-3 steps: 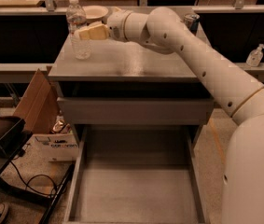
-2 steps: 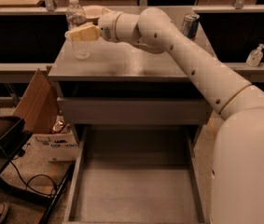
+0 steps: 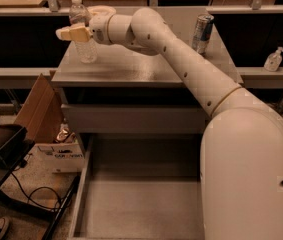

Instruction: Place water bottle into middle drawer

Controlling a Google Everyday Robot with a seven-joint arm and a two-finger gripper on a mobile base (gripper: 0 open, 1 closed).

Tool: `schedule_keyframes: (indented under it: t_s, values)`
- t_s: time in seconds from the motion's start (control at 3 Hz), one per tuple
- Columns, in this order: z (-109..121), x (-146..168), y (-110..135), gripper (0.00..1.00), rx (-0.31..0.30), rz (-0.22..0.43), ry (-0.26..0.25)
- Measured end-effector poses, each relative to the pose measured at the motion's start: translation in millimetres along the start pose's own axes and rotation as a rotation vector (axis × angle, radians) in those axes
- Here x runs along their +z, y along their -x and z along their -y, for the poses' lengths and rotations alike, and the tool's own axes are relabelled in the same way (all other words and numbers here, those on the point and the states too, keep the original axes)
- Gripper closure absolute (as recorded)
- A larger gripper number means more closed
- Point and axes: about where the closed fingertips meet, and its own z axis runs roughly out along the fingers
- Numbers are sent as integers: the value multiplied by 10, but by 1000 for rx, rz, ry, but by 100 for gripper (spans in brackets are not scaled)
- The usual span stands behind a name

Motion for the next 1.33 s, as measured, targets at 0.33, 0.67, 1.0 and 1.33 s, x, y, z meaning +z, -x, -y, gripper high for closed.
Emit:
schedule_keyframes:
  t_s: [0.33,0.67,1.0,1.33]
  values:
    - [-28,79,2,49,-2,10,14]
    - [-19,83,-20,72,-1,8,9]
    - [-53,118,-23,100,0,8,15]
    - [-55,121,-23,100,0,8,16]
